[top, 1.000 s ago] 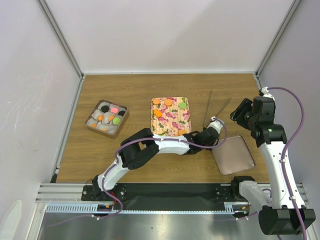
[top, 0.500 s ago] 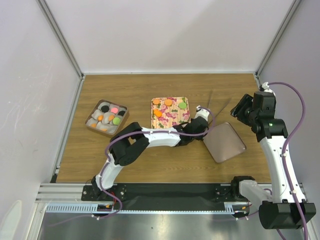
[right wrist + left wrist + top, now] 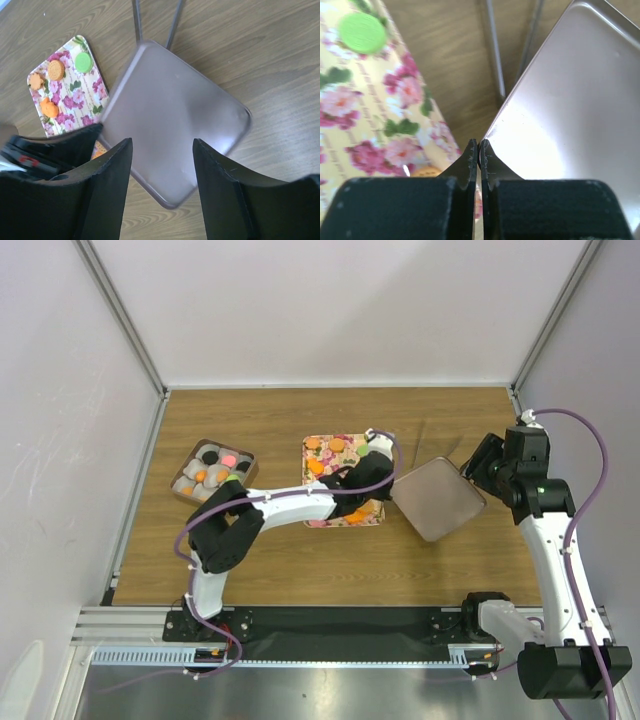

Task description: Pack the cookies

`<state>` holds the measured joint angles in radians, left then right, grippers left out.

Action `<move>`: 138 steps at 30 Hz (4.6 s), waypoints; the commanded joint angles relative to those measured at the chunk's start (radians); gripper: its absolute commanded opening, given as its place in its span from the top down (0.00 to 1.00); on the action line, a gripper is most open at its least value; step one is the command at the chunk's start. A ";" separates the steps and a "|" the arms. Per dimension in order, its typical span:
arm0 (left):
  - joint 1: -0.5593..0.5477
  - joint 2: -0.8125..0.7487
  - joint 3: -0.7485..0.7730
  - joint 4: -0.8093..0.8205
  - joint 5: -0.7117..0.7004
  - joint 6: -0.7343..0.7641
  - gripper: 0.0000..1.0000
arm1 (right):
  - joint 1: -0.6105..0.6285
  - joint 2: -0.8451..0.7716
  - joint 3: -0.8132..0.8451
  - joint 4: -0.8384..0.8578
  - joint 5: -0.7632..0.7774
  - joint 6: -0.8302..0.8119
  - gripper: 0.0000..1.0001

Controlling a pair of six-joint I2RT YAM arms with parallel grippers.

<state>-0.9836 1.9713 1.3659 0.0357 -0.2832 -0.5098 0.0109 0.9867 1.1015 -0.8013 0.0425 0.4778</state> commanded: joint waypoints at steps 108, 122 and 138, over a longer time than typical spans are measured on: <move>-0.127 -0.563 -0.831 1.690 -0.501 1.732 0.11 | 0.506 0.679 0.630 0.327 -0.312 0.440 0.99; -0.041 -0.546 -0.824 1.690 -0.321 1.758 0.29 | 0.523 0.659 0.609 0.340 -0.351 0.452 0.98; -0.029 -0.551 -0.783 1.690 -0.315 1.785 0.67 | 0.531 0.656 0.581 0.355 -0.357 0.430 0.94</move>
<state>-1.0210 1.4395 0.5442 1.2892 -0.6193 1.2701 0.5350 1.6810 1.6863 -0.4767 -0.3069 0.9321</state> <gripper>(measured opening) 0.346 0.180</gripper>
